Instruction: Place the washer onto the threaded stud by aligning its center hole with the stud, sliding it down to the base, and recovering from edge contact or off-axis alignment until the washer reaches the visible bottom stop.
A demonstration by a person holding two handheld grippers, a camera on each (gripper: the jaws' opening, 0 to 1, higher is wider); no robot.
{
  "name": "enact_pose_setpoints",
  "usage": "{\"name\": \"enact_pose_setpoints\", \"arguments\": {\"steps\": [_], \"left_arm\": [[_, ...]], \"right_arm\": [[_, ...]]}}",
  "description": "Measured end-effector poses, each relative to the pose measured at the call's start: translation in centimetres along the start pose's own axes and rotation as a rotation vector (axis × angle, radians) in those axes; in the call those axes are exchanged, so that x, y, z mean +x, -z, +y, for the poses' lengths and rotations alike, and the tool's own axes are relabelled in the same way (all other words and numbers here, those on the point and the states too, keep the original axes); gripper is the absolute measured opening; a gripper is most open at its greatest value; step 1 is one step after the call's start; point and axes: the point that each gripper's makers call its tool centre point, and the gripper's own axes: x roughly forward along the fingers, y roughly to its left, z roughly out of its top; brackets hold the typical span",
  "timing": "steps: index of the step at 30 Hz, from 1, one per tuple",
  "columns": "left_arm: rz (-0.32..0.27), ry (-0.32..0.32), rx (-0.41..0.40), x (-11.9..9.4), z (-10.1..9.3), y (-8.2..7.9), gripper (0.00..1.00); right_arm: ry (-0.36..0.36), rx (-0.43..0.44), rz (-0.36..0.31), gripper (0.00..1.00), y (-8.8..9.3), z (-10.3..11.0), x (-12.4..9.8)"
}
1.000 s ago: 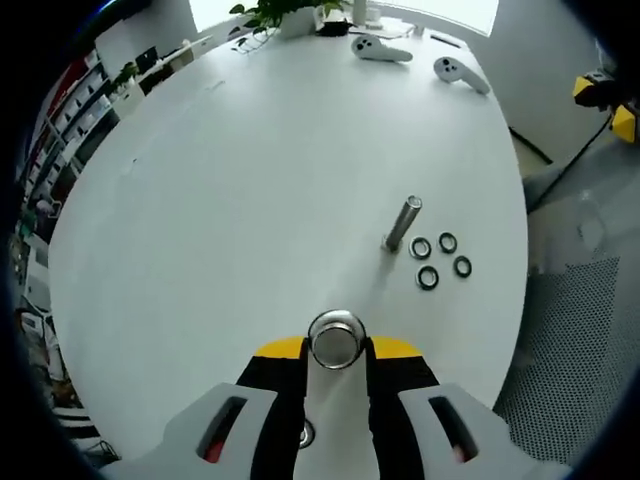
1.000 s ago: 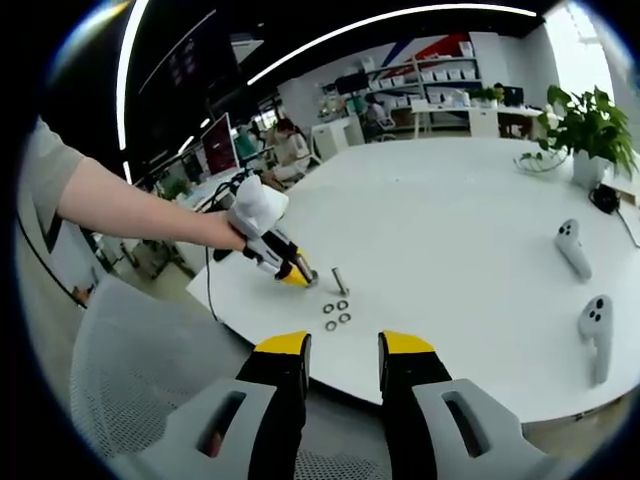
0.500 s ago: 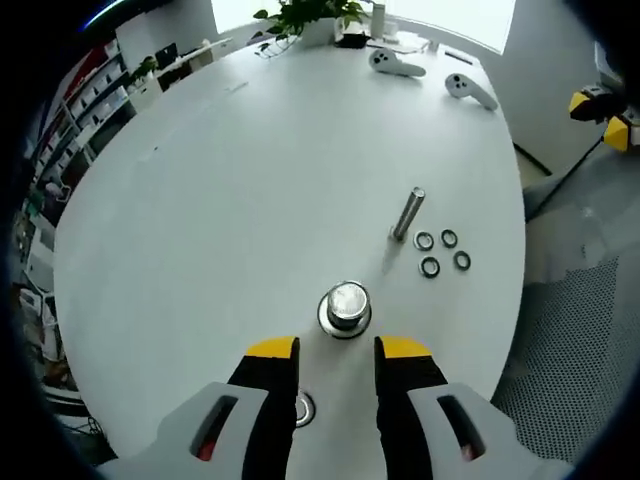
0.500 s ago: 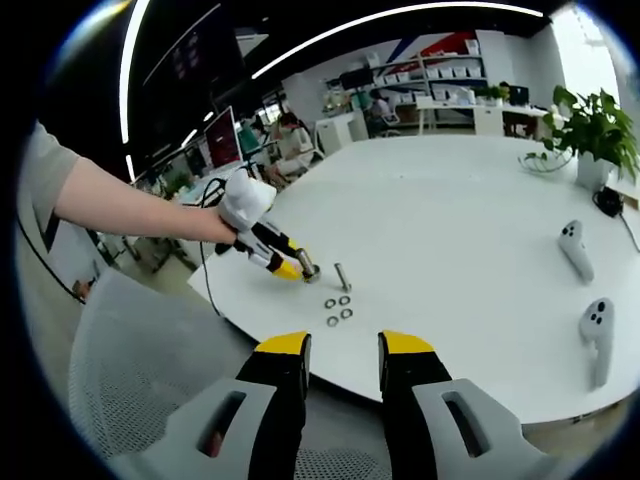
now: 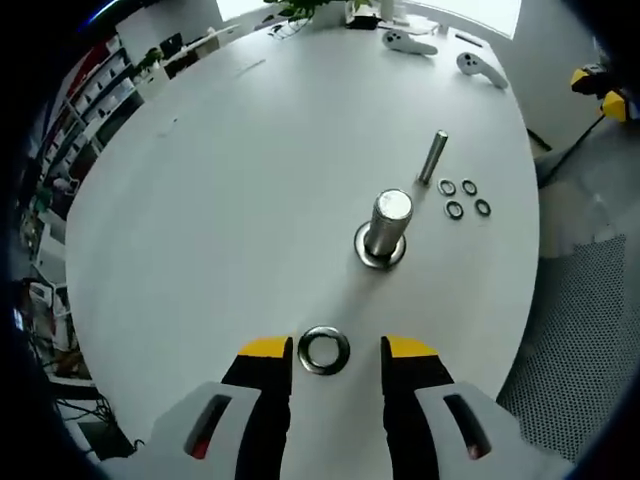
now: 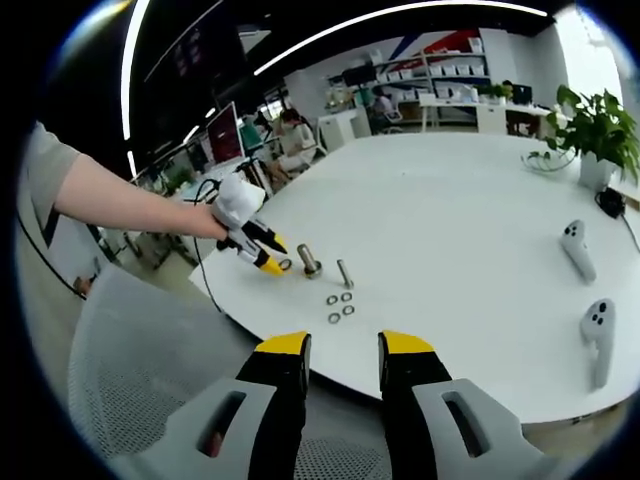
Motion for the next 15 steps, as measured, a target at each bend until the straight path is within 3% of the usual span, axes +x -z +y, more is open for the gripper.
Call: {"name": "enact_pose_setpoints", "arguments": {"steps": [6, 15], "left_arm": [[0.041, 0.012, -0.038, 0.9, -0.3, 1.4, 0.33], [0.028, 0.02, -0.076, 0.8, 0.1, 0.8, 0.34]], "right_arm": [[0.002, -0.001, 0.005, 0.29, 0.1, 0.0, 0.0], [-0.007, -0.004, 0.004, 0.29, 0.1, 0.1, 0.0]]}}
